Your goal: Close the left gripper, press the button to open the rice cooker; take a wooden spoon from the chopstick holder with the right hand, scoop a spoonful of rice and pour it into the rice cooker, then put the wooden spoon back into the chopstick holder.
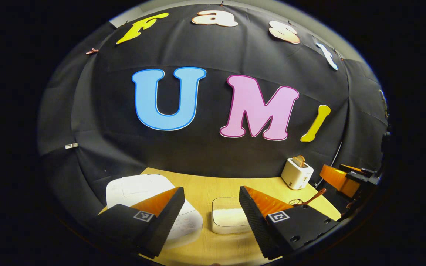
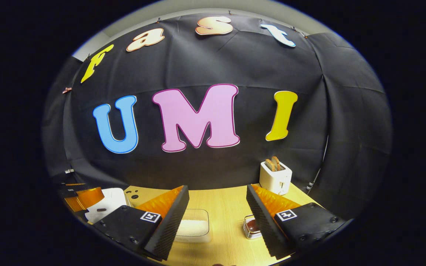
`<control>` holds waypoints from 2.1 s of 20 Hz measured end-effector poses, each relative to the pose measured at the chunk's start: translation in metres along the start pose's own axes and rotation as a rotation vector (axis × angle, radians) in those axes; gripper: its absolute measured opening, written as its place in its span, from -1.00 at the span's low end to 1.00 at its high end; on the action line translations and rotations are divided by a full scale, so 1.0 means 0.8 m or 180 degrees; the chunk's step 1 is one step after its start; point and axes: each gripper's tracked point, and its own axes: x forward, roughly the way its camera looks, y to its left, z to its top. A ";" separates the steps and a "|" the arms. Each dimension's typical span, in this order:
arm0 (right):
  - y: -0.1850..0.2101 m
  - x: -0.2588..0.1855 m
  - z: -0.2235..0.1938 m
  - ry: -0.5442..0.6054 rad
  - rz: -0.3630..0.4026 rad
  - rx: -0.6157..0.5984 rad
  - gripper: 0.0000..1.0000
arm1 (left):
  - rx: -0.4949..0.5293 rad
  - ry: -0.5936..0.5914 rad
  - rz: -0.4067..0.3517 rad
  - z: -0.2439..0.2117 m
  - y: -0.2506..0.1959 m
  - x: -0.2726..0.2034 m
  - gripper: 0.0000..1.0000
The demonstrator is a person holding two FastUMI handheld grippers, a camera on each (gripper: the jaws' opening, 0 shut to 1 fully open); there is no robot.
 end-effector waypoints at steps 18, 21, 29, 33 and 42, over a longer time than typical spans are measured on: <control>0.023 -0.015 -0.006 0.0025 0.0133 -0.0166 0.94 | 0.0126 -0.0211 0.0089 0.033 0.066 -0.011 0.24; 0.025 -0.018 -0.011 0.0062 0.0114 -0.0172 0.94 | 0.0079 -0.0151 0.0237 0.031 0.097 -0.006 -0.27; 0.006 -0.028 -0.028 0.0203 -0.0086 -0.0151 0.94 | -0.0084 0.0266 0.0387 -0.012 0.150 0.010 -0.89; 0.003 -0.033 -0.033 0.0241 -0.0143 -0.0143 0.94 | -0.0170 0.0728 0.0414 -0.064 0.172 0.027 -0.89; -0.004 -0.046 -0.044 0.0354 -0.0215 -0.0133 0.94 | -0.0220 0.1142 0.0399 -0.137 0.177 0.051 -0.89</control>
